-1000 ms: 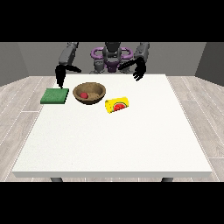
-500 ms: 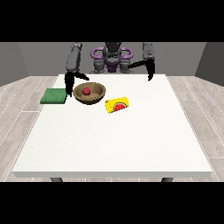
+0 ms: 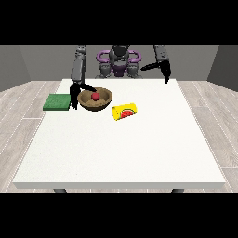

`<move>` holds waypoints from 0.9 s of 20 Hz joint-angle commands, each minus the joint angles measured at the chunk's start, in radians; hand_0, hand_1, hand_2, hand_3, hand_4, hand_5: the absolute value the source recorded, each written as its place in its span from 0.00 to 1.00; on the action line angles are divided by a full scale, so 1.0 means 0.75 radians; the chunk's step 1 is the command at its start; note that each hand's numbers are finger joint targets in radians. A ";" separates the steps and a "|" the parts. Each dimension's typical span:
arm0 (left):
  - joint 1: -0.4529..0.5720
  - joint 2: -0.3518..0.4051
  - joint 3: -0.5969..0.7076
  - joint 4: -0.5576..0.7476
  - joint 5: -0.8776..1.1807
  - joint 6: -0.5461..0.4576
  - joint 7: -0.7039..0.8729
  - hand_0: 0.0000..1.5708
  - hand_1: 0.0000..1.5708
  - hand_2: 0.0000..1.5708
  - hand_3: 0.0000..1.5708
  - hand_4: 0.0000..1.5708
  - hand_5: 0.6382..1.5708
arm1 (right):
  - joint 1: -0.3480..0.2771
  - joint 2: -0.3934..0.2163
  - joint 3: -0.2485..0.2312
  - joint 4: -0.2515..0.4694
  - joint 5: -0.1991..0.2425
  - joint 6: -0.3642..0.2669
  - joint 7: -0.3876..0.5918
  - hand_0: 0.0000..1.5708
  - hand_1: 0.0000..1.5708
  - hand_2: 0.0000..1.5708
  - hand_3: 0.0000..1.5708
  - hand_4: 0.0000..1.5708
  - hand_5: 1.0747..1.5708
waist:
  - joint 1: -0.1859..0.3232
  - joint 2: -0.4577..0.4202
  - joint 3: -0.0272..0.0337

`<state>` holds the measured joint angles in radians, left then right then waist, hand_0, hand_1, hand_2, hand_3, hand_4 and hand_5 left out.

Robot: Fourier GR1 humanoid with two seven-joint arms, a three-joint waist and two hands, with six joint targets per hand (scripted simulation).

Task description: Pick the cup and pour the ball into the bowl, then pick the bowl and place it on the pad

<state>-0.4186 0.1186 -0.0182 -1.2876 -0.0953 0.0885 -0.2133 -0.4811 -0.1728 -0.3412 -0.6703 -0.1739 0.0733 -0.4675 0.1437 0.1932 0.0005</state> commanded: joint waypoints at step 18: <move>-0.005 0.010 0.006 -0.025 0.040 -0.095 0.000 0.00 0.00 0.00 0.00 0.57 0.89 | -0.005 -0.157 0.177 0.179 0.363 -0.651 0.363 1.00 1.00 1.00 0.80 0.57 0.99 | 0.137 -0.045 -0.0071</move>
<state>-0.4395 0.1243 -0.0305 -1.3478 -0.0754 0.0217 -0.1984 -0.4802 -0.2715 -0.2571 -0.5842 0.0358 -0.3515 -0.3855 0.2506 0.1925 -0.0349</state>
